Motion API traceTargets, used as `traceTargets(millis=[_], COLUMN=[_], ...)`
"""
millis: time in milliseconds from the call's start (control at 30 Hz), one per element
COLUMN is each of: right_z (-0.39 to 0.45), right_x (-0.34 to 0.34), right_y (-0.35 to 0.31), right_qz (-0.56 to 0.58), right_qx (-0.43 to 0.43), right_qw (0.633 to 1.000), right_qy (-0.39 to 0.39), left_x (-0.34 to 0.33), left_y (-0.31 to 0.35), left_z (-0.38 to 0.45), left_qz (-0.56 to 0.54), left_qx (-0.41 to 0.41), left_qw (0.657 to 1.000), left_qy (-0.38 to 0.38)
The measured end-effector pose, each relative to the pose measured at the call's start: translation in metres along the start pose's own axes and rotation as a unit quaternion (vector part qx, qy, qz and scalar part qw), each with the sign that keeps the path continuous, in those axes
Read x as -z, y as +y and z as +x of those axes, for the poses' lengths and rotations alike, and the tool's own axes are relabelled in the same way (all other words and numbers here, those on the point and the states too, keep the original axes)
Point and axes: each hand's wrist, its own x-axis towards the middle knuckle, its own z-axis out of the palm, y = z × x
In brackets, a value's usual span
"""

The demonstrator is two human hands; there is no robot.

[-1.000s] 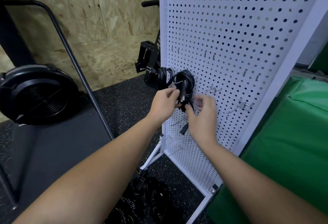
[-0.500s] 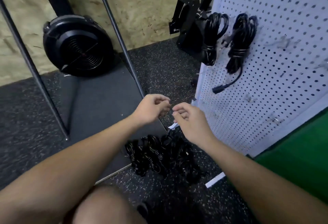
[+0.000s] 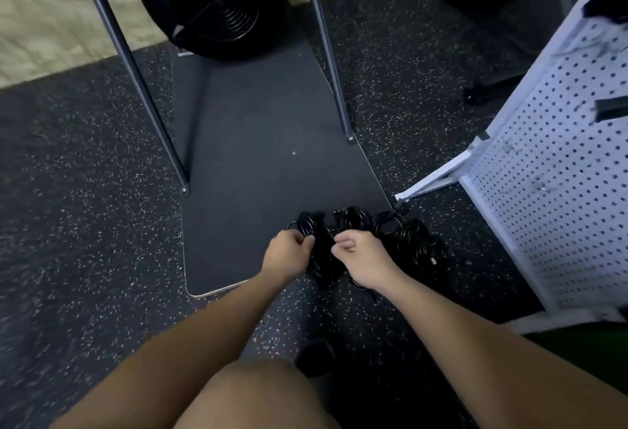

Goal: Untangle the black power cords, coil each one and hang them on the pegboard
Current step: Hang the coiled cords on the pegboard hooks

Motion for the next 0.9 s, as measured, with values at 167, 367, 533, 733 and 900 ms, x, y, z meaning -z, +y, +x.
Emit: traceTargets(millis=[167, 367, 533, 733, 900], right_z=[0.031, 0.048, 0.044, 0.015, -0.035], right_x=[-0.044, -0.066, -0.07, -0.031, 0.034], right_y=[0.019, 0.027, 0.024, -0.022, -0.065], right_qz=[-0.047, -0.104, -0.054, 0.04, 0.095], right_qx=[-0.05, -0.048, -0.047, -0.004, 0.045], right_qw=[0.995, 0.992, 0.997, 0.999, 0.99], right_qy=[-0.073, -0.049, -0.013, 0.026, 0.098], left_x=[-0.039, -0.054, -0.033, 0.019, 0.061], left_y=[-0.044, -0.054, -0.055, -0.012, 0.06], left_z=[0.02, 0.014, 0.002, -0.016, -0.043], left_qz=[-0.094, -0.363, -0.413, -0.421, -0.385], left_qx=[0.099, 0.113, 0.106, 0.006, -0.096], left_qw=[0.991, 0.921, 0.901, 0.902, 0.909], left_qy=[-0.014, -0.087, -0.081, -0.099, -0.131])
